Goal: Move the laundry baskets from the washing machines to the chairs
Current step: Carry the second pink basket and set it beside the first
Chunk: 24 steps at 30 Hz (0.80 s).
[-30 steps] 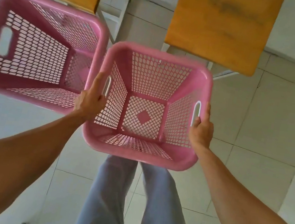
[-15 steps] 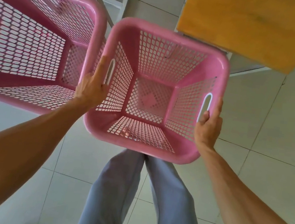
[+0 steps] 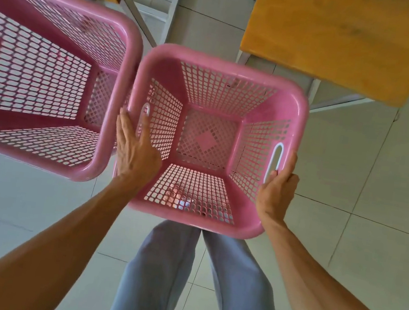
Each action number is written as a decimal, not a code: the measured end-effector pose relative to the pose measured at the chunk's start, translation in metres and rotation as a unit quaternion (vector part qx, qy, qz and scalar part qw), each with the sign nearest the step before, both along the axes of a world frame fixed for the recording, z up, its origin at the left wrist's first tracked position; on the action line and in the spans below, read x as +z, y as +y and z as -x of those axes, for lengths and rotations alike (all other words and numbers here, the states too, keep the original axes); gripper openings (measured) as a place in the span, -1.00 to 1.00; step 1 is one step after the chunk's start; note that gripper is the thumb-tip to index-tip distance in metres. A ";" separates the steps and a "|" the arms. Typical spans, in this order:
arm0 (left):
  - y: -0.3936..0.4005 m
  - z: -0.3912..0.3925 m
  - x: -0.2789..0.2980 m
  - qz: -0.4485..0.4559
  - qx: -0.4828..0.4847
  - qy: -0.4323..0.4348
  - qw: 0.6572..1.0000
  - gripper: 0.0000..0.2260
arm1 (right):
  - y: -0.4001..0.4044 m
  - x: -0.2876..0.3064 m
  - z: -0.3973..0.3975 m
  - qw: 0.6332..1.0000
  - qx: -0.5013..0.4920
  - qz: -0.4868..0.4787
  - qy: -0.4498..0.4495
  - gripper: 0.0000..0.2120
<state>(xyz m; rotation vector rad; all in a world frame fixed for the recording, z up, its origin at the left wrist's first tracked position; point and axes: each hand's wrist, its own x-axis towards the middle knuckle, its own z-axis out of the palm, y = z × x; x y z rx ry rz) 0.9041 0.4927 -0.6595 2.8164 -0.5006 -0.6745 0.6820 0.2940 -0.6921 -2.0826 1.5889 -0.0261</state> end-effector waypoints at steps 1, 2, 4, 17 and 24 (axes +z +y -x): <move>-0.002 -0.001 0.001 0.006 -0.007 -0.015 1.000 -0.15 | 0.001 -0.001 0.000 1.000 -0.005 0.002 -0.006 -0.40; -0.002 -0.002 0.002 0.003 -0.008 -0.032 0.999 -0.16 | 0.001 -0.001 0.000 1.000 -0.012 0.002 -0.013 -0.40; 0.001 -0.009 0.002 -0.019 0.024 -0.050 0.998 -0.15 | 0.002 -0.002 -0.002 0.999 -0.022 0.000 -0.023 -0.40; 0.016 -0.045 0.002 -0.044 0.073 -0.003 0.996 -0.14 | -0.009 -0.011 -0.023 0.997 -0.017 -0.006 -0.069 -0.39; 0.016 -0.052 0.029 -0.038 0.052 0.033 0.997 -0.14 | -0.013 0.024 -0.028 0.997 0.009 -0.076 -0.005 -0.34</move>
